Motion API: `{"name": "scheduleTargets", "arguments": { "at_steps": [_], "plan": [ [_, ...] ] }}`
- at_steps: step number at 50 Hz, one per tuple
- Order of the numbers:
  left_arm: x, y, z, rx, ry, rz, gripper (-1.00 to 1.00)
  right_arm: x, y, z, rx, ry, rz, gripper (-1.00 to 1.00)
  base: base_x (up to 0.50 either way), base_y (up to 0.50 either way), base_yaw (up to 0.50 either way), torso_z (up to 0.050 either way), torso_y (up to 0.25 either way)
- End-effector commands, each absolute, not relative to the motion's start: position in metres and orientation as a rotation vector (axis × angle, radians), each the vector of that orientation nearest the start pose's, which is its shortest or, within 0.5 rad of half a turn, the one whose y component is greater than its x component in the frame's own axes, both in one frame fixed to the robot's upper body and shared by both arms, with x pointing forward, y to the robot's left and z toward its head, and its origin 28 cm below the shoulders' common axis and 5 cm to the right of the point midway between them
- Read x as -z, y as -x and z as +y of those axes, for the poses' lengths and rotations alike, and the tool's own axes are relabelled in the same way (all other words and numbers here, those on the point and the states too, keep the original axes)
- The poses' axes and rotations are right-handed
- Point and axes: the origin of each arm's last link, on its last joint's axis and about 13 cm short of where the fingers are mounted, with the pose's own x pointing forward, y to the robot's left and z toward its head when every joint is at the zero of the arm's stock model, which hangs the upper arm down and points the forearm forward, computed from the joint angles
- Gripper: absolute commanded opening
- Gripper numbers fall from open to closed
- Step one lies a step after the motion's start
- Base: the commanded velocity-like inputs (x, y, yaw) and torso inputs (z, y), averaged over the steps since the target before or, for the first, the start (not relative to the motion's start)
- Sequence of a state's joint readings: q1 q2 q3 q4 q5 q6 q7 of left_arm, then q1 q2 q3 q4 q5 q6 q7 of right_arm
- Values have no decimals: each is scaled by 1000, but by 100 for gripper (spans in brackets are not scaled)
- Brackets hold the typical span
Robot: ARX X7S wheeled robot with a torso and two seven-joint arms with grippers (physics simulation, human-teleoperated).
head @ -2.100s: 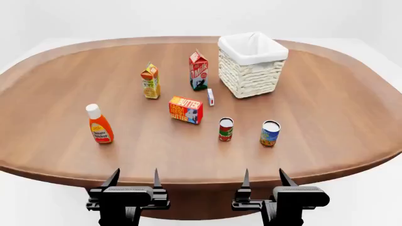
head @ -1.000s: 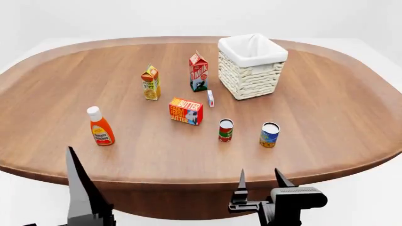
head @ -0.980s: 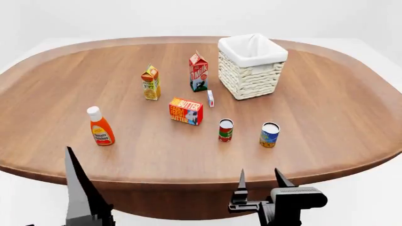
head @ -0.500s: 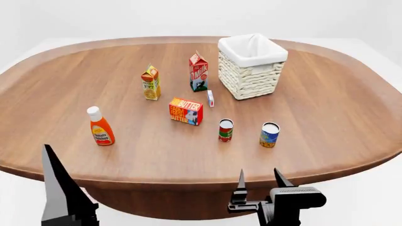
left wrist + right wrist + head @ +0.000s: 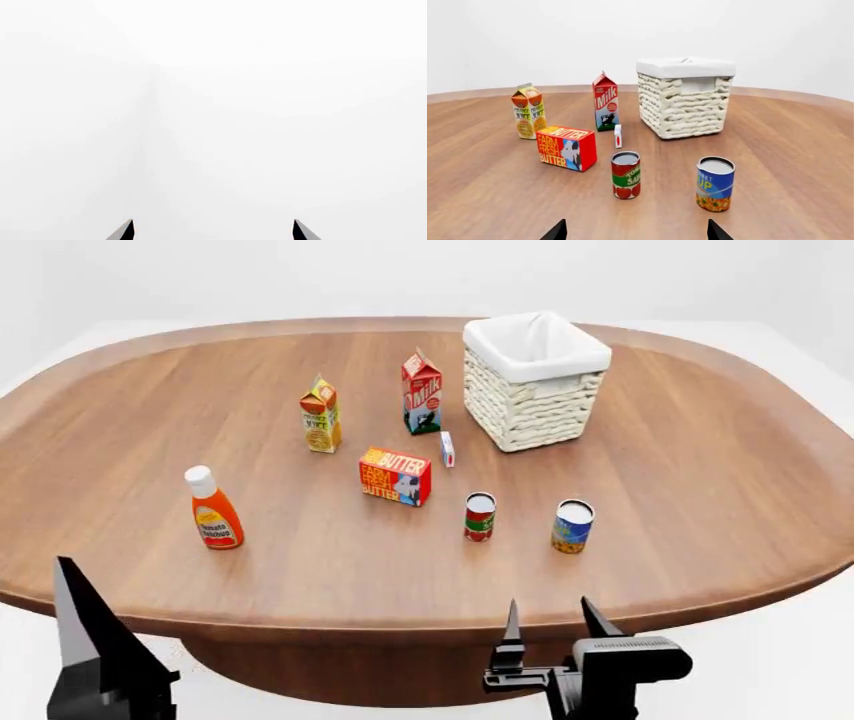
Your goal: Pick up the cream cheese box and the butter, and put them in the basket.
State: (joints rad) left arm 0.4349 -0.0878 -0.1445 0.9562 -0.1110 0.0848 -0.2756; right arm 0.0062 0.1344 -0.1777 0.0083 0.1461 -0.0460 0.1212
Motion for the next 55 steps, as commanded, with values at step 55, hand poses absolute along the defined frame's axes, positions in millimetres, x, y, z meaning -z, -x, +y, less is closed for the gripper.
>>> {"name": "scheduleTargets", "arguments": {
  "at_steps": [55],
  "plan": [
    [-89, -115, 262, -326, 99, -616, 100, -15, -206, -92, -71, -25, -48, 100, 169, 0, 0, 0, 0]
  ]
}}
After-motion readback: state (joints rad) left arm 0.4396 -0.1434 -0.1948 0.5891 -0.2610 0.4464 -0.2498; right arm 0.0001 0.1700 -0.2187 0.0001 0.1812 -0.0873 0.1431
